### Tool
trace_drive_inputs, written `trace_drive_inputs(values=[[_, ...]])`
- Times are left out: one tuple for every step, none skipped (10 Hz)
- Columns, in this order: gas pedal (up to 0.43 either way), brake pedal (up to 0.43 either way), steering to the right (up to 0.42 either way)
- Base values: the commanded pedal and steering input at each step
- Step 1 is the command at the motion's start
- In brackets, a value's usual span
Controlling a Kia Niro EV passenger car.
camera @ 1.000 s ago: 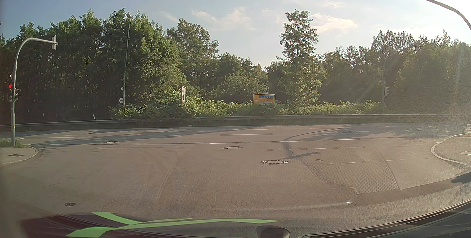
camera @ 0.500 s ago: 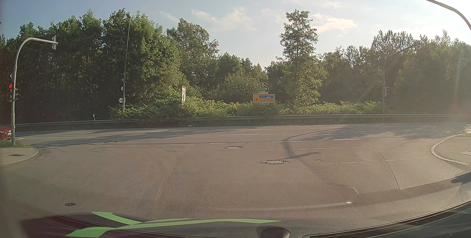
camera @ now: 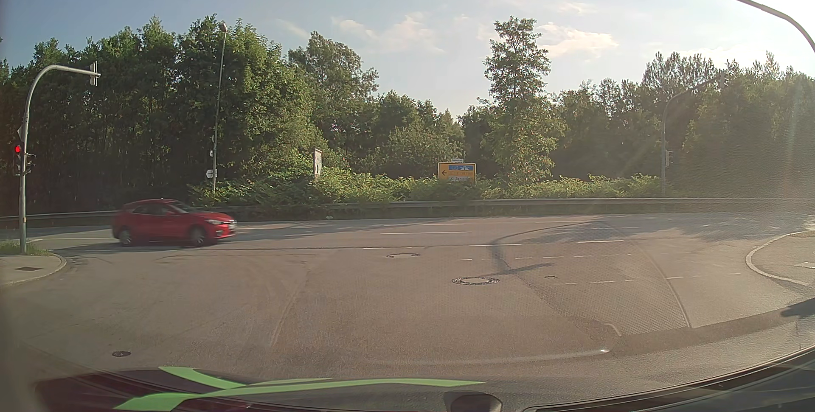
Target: Follow the waypoints while adhering to traffic rules and regulations
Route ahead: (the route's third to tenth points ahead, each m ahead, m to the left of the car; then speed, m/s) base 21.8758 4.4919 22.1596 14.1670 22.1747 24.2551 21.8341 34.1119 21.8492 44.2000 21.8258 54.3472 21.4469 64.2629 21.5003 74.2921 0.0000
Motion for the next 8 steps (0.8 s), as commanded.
trace_drive_inputs(values=[[0.0,0.329,-0.021],[0.0,0.329,-0.022],[0.0,0.329,-0.021],[0.0,0.329,-0.022],[0.0,0.329,-0.022],[0.0,0.329,-0.021],[0.0,0.329,-0.021],[0.0,0.329,-0.021]])
